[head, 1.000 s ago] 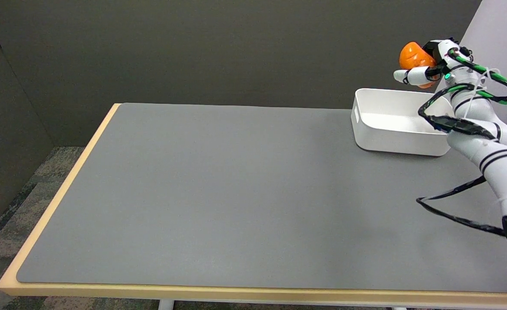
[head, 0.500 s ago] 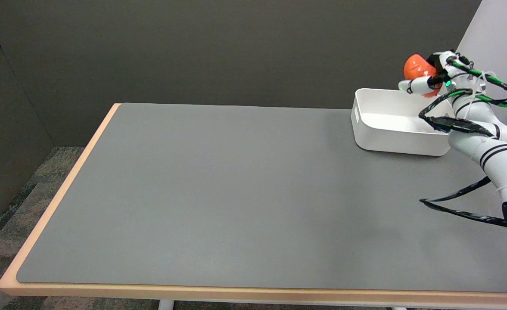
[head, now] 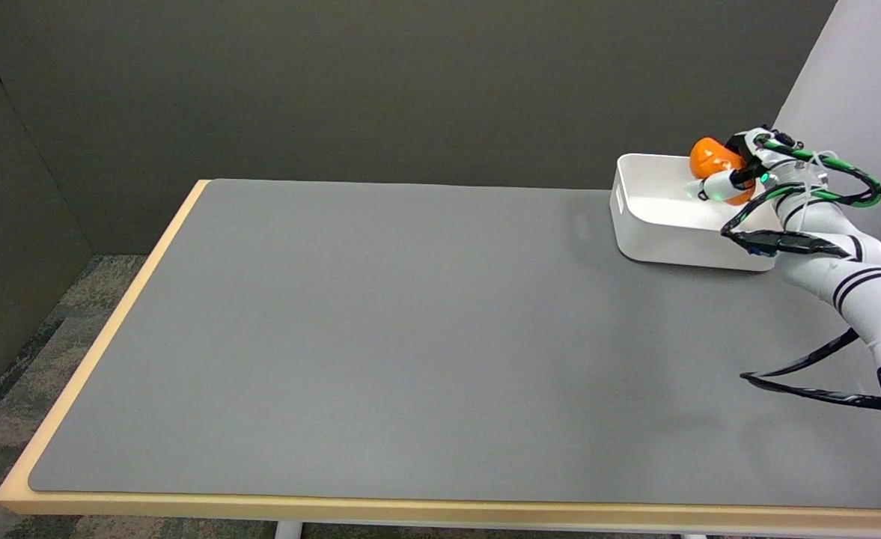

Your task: Place mango into white box.

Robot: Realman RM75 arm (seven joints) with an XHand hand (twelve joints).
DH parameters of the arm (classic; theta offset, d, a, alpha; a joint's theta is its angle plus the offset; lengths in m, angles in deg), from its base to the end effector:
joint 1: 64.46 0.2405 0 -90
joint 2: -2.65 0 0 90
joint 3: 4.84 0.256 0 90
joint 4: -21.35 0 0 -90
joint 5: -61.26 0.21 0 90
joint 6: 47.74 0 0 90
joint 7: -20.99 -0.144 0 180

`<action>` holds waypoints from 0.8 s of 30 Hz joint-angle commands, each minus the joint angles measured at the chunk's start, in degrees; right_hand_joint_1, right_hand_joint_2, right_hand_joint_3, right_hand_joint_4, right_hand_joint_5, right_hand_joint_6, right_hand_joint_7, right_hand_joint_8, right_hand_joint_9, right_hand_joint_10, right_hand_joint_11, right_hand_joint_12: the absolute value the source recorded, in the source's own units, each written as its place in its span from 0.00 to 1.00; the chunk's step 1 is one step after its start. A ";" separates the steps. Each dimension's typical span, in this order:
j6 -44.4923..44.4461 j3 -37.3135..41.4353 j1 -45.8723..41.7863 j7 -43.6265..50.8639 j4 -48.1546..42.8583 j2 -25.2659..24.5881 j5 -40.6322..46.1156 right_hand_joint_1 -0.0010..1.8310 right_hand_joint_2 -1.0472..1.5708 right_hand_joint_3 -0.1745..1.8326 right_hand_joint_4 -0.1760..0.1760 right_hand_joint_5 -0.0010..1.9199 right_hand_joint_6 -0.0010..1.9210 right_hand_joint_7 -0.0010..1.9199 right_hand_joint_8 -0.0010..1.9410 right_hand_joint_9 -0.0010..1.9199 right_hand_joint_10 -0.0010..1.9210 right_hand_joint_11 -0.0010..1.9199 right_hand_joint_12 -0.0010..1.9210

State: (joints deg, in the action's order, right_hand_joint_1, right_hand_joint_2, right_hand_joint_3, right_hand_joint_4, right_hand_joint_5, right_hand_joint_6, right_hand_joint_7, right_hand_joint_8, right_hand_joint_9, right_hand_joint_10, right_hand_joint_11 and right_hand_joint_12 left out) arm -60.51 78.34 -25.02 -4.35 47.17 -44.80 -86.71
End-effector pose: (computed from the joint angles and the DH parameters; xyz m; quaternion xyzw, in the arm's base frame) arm -0.2078 -0.4010 0.6159 0.4518 -0.0985 0.1401 0.8755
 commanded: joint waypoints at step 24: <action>5.44 0.25 -4.83 -0.33 3.86 0.31 0.38 0.24 0.61 0.50 0.45 0.00 0.00 0.00 0.00 0.00 0.00 0.00 0.49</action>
State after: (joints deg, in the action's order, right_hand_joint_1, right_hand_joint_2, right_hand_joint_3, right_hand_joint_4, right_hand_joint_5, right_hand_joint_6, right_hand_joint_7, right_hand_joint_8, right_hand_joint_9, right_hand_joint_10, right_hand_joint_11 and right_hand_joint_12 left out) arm -56.57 76.04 -26.05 -4.56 47.37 -44.90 -86.52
